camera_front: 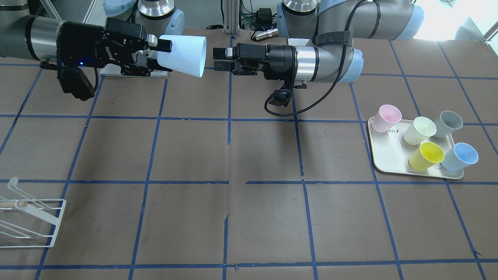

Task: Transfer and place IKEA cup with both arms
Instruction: 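Carry the cup toward the center while the left gripper reaches toward it, then close the left gripper on the cup's open end beside the right gripper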

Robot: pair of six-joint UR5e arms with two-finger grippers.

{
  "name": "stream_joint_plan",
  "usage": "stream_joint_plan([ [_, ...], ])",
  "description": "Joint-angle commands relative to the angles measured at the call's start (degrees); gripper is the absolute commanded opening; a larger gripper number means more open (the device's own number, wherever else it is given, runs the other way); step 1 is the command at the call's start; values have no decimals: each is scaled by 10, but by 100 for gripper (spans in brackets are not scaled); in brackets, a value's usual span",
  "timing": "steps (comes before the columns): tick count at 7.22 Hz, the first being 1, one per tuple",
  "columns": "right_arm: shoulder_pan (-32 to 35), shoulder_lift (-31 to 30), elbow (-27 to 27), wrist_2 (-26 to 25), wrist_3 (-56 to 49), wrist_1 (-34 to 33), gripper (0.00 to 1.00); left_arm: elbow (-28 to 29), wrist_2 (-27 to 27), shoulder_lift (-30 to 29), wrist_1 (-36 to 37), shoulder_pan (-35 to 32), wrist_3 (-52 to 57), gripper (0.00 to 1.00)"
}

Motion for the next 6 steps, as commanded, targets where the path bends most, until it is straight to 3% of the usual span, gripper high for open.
stream_joint_plan([
  [1, 5, -2, 13, 1, -1, 1, 48, 1, -4, -5, 20, -4, -1, 100],
  [3, 17, 0, 15, 2, 2, 3, 48, -1, -6, -11, 30, -11, 0, 100],
  [6, 24, 1, 15, -4, 6, 3, 49, -1, -51, -10, 40, -27, 2, 97],
])
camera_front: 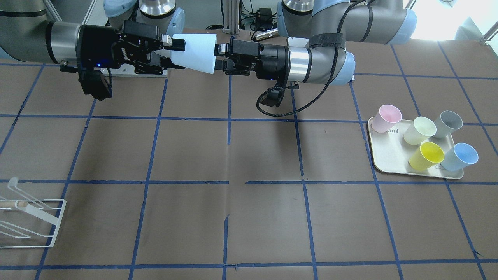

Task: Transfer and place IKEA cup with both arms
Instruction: 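Close the left gripper on the cup's open end beside the right gripper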

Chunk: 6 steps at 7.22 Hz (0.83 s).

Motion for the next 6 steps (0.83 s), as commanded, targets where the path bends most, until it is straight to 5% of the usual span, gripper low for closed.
stream_joint_plan([
  [1, 1, 0, 0, -3, 1, 0, 49, -3, -7, 1, 4, -2, 3, 93],
  [4, 1, 0, 0, 1, 1, 0, 50, -2, -6, -1, 5, -1, 4, 81],
  [6, 1, 0, 0, 2, 2, 0, 51, -3, 26, 5, 11, -2, 9, 52],
])
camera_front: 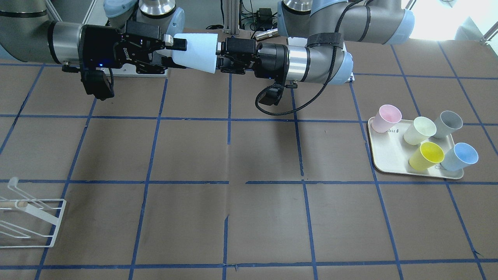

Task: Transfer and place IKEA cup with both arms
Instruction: 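Close the left gripper on the cup's open end beside the right gripper, then open the right gripper and pull it back while the left gripper holds the cup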

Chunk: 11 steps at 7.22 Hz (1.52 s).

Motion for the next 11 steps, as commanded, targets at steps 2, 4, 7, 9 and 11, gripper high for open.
stream_joint_plan([
  [2, -1, 0, 0, 1, 1, 0, 52, 0, 32, 5, 11, 0, 3, 21],
  [4, 0, -1, 0, 1, 0, 0, 61, 0, 33, 6, 14, 0, 4, 0],
  [7, -1, 1, -7, -7, 2, 0, 100, 0, 32, 10, 14, 1, 4, 0],
  [9, -4, 23, -21, -5, 22, -13, 100, 0, 33, 10, 14, 2, 4, 0],
  [11, -11, 100, -88, -6, 28, -40, 100, 1, 54, 12, 13, 34, 3, 0],
])
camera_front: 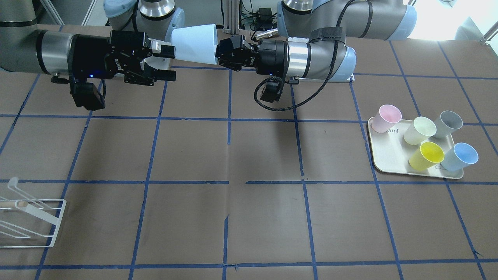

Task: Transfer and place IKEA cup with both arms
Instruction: 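Open the right gripper and pull it back while the left gripper holds the cup, then carry the cup with the left gripper down onto the white tray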

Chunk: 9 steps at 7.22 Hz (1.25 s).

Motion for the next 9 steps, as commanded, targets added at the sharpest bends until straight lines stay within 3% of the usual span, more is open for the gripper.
stream_joint_plan([
  [1, -4, 82, -62, -1, 4, -30, 100, 6, 118, 5, -1, 70, -7, 0],
  [3, -4, 94, -61, -17, 5, -56, 100, 12, 247, 13, 9, 128, -1, 0],
  [6, -4, 92, -55, -140, 50, -124, 100, 16, 550, 13, 148, 176, -1, 0],
  [8, 7, 89, -55, -274, 190, -248, 100, 39, 721, 3, 168, 210, 67, 0],
  [9, 17, 87, -55, -382, 225, -291, 100, 47, 788, -5, 168, 225, 125, 0],
])
